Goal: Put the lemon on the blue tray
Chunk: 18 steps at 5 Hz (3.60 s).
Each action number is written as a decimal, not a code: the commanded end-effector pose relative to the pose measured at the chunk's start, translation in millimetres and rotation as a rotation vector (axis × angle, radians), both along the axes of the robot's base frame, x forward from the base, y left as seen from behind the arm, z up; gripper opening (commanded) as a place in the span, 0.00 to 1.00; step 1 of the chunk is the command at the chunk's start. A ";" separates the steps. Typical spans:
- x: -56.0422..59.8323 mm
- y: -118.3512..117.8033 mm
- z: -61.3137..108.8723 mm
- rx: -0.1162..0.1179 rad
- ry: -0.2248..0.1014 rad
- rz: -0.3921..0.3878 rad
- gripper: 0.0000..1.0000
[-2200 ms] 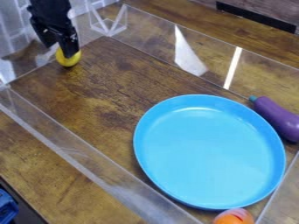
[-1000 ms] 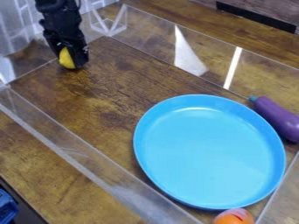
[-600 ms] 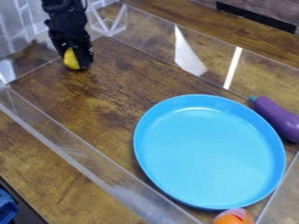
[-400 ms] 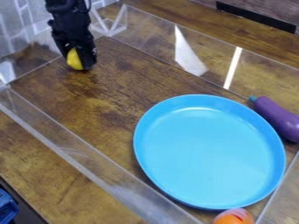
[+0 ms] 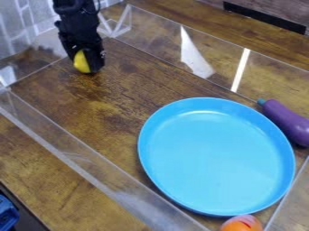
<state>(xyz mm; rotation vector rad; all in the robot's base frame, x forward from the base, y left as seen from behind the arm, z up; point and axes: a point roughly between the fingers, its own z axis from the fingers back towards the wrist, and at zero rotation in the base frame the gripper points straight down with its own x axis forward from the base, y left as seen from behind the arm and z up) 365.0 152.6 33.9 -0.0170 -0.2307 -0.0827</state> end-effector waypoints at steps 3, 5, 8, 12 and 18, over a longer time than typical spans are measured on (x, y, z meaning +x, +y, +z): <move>-1.0 -39.0 94.7 0.067 -0.095 -0.045 0.00; -16.6 -105.1 105.6 0.039 -0.086 -0.155 0.00; -62.6 -177.4 116.8 -0.012 -0.028 -0.244 0.00; -90.0 -243.4 89.3 -0.026 0.013 -0.270 0.00; -60.1 -231.9 14.3 -0.047 0.027 -0.259 0.00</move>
